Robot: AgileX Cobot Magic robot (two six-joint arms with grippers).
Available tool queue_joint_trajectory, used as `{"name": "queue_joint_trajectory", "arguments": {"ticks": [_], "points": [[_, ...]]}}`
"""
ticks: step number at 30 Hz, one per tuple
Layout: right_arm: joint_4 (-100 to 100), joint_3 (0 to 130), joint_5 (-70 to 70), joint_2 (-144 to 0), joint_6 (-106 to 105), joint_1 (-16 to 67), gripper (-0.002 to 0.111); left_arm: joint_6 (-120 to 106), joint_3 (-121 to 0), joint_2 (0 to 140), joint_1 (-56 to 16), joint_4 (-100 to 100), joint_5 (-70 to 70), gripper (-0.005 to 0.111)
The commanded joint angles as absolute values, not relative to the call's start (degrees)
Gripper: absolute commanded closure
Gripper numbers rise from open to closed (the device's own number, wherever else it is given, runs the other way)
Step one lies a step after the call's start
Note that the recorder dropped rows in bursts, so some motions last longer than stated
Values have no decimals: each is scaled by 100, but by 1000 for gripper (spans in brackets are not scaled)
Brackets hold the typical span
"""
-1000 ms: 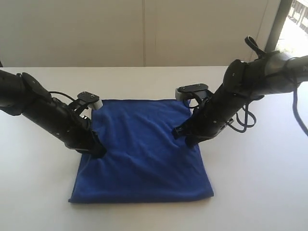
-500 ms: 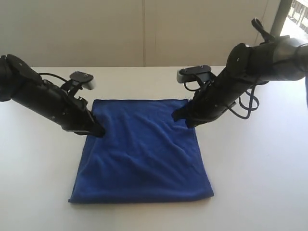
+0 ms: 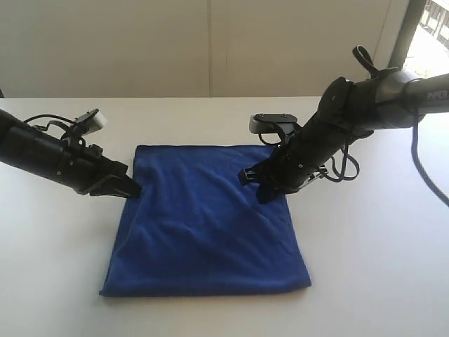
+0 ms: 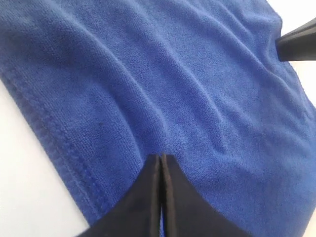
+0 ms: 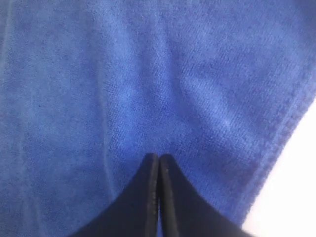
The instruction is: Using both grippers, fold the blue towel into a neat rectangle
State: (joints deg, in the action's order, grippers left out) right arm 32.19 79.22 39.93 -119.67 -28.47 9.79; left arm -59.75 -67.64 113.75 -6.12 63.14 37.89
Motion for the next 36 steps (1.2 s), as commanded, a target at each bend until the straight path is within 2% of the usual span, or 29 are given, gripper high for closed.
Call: {"name": "queue_joint_trajectory", "arguments": {"ticks": [1,36], "points": [[3240,7949,3949,-11956,-2955,959,108,-6161,-6745,11479,-602,6587,3924,107],[2795,7926,3871,-12279,-2955,959,108,-5593,-6745,11854,-602,5318,3566,107]]}}
